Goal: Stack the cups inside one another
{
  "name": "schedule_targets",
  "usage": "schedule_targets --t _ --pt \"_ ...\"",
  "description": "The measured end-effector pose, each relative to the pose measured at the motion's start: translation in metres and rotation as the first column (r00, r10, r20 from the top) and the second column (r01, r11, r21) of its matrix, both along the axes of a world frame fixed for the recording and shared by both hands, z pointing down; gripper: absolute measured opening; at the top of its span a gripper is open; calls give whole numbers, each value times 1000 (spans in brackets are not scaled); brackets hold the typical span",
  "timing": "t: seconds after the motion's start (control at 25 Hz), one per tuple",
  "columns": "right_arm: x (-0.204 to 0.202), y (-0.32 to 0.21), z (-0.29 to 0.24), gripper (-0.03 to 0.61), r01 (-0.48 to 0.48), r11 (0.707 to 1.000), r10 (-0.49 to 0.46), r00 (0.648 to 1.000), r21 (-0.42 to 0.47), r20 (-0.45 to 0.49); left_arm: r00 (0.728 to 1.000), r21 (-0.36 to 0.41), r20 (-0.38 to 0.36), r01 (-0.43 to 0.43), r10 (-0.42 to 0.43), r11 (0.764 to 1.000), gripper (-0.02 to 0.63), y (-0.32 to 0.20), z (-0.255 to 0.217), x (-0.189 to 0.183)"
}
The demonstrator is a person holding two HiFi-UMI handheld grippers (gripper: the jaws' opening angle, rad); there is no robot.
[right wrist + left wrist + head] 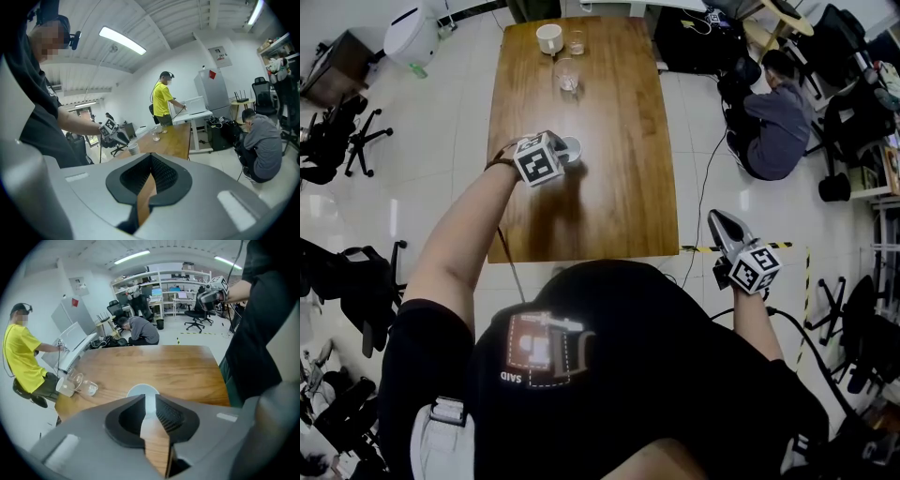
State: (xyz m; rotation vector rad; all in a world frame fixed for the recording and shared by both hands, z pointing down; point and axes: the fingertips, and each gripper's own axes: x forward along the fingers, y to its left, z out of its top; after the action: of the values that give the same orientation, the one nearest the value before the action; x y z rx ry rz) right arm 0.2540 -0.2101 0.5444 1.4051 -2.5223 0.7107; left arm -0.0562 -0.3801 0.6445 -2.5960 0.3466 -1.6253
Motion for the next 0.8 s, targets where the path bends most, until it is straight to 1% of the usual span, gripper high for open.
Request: schedule_targets --t 0.08,0.16,0.2,0.24,0.28,0.32,0.36,0.44,0.48,0.52,0.56,0.6,0.8 --pt "-6 -4 -1 14 13 1000 -13 1000 7 2 997 16 -63 49 -48 999 77 1 -13 -2" --pt "-14 -9 -4 14 30 999 -30 1000 19 5 984 44 -148 110 -102 993 77 2 -34 -8" --pt "-18 -12 -6 14 40 999 -40 999 26 7 968 56 -208 153 -138 987 77 3 -48 -13" --pt "-22 -15 -9 14 50 998 -50 999 33 9 943 58 -280 205 -182 977 77 5 -63 -18" --pt "-25 -19 -11 14 59 997 -60 998 40 11 904 45 -361 263 -230 964 77 9 -79 -24" --pt "-29 -22 -13 14 69 996 -70 997 49 12 851 18 -444 321 -280 947 77 13 -94 -33" --pt "-34 -26 -16 14 79 995 -80 997 58 14 786 -19 -522 377 -331 926 75 19 -108 -43" --pt "-44 -33 -22 14 101 992 -103 995 77 18 633 -106 -647 477 -425 873 73 33 -127 -70" --pt "-50 -36 -24 14 114 990 -116 993 85 19 560 -146 -687 517 -462 843 67 42 -132 -85" --pt "-55 -40 -27 14 128 988 -130 991 92 19 499 -177 -713 551 -492 816 63 52 -134 -99" --pt "-62 -43 -29 14 143 985 -146 989 98 18 451 -200 -729 579 -515 790 60 63 -133 -112" --pt "-68 -47 -31 14 159 982 -162 987 103 18 412 -216 -739 605 -533 767 55 73 -130 -125" --pt "-97 -60 -37 14 225 967 -229 973 119 21 239 -300 -762 694 -602 655 33 122 -112 -172"
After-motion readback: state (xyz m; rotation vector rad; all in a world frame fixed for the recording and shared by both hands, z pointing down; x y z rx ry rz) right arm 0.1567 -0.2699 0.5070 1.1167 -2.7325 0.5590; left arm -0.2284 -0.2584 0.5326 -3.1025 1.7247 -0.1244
